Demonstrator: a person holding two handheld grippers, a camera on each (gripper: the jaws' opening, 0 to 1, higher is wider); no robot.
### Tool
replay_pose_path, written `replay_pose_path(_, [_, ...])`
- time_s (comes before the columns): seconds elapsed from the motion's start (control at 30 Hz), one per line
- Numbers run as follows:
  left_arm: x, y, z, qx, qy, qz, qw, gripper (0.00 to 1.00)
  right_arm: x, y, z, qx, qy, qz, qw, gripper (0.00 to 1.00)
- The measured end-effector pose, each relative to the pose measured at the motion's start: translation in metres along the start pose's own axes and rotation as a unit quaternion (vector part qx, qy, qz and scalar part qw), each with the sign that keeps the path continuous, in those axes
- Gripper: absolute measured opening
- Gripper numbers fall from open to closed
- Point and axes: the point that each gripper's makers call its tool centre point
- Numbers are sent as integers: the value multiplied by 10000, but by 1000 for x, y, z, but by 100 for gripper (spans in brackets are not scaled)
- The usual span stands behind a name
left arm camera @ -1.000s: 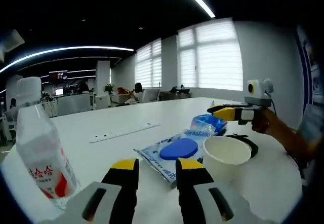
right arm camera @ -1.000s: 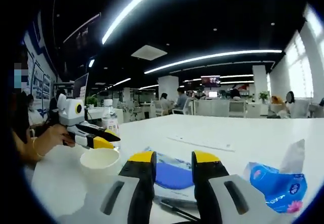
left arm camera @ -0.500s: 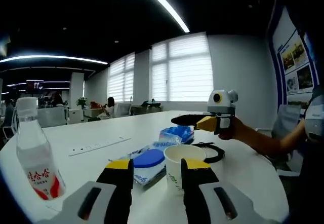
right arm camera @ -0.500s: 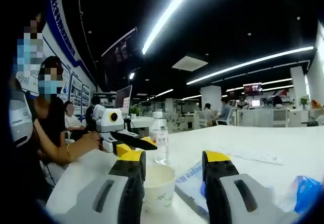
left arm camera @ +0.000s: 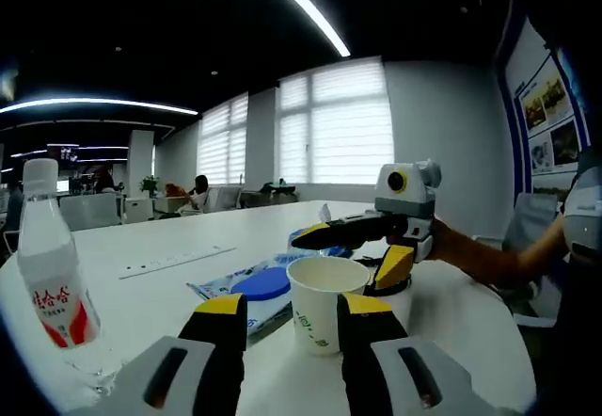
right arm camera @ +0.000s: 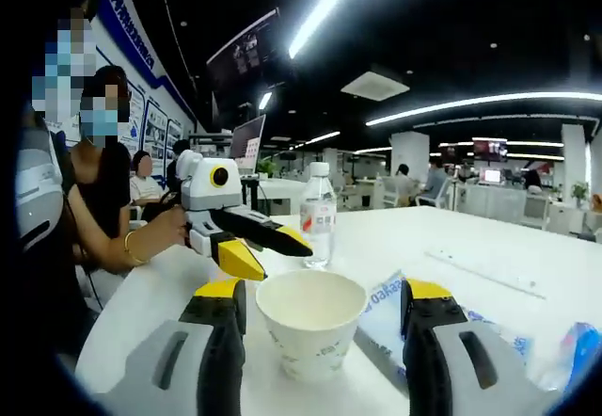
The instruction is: Arrange the tabletop items into an orderly group along one side of the table until the central work area is clear of visible clutter.
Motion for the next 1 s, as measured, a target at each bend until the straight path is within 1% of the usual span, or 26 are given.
replay_pose_path(0.03, [8,-3,-3,30,-55,150,9999,38,6,-4,2,-78,-118,61,9999,64])
replay_pose_path(0.2, [20,-8,-13,223,-65,356,9991,38,17,-9,5,-124,-89,243,9996,62])
replay_pose_path(0.27, [22,-9,-15,255,-91,399,9988,38,20,-10,6,-129,-72,285,9995,61])
replay_pose_path(0.4, [25,-10,-19,309,-65,443,9985,38,23,-11,6,-158,-229,273,9992,59])
replay_pose_path(0.47, [27,-12,-22,343,-80,491,9982,38,24,-12,6,-183,-405,221,9988,57])
replay_pose_path(0.6, [31,-16,-30,466,-125,561,9973,38,27,-13,6,-213,-513,205,9982,52])
replay_pose_path(0.73, [32,-17,-36,568,-138,581,9966,38,28,-13,4,-142,-436,198,9988,47])
replay_pose_path(1.0, [31,-18,-39,617,-208,576,9962,38,27,-14,4,-113,-365,138,9992,45])
Point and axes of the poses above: the point that each gripper's makers call its tool centre point, and the gripper's own axes: y roughly backward along the fingers, z roughly to its left, x roughly out of its underside, and after that the axes turned 7 degrees about -y, right-handed
